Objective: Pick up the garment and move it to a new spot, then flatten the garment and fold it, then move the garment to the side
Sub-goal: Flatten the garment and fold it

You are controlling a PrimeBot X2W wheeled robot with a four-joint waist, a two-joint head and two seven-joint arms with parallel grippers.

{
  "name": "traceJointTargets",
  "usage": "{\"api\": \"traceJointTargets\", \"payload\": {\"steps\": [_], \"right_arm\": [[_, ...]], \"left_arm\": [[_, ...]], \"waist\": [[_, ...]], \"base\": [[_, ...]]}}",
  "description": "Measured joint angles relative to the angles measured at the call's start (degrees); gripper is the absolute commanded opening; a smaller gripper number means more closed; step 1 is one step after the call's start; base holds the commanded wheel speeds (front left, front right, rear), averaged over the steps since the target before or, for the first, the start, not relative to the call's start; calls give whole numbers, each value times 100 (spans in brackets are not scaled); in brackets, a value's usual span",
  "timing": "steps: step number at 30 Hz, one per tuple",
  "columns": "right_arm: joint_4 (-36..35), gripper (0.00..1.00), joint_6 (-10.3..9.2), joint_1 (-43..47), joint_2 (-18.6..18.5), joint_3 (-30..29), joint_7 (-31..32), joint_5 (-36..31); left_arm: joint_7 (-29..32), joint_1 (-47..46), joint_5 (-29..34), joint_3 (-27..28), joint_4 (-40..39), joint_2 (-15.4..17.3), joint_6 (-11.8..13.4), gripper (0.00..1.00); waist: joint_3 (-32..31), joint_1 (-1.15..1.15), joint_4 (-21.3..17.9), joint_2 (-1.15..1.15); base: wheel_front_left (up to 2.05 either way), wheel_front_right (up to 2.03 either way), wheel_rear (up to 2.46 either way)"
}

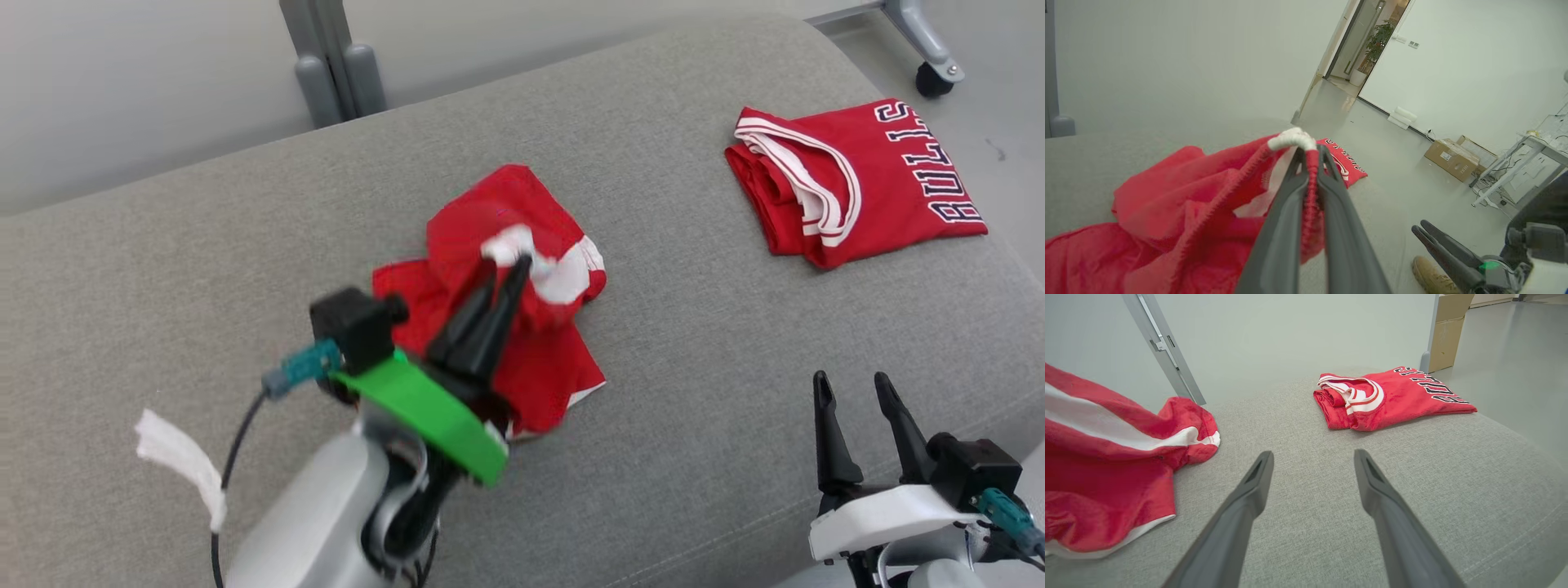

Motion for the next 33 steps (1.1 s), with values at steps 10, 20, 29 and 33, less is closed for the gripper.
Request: {"api": "traceJointTargets", "payload": {"steps": [10,20,29,33], "right_arm": [[199,100,0,352,2,-225,-1,-258],[299,100,0,517,0,-269,0,-316],[332,100,0,566,1,-233,-1,-358],[326,100,0,565,2,-201,-1,-364]], "left_arm": [[18,2731,-713,-657,-745,849,46,0],[-691,3367,-1007,480,264,802,222,0],[-711,3171,-289,1287,1066,503,48,75],[-716,3132,-27,1449,1282,347,22,100]], "waist": [[-350,0,528,0],[-721,0,1103,0],[-974,0,1516,0],[-1006,0,1577,0]], "base": [[0,0,0],[0,0,0],[0,0,0],[0,0,0]]}}
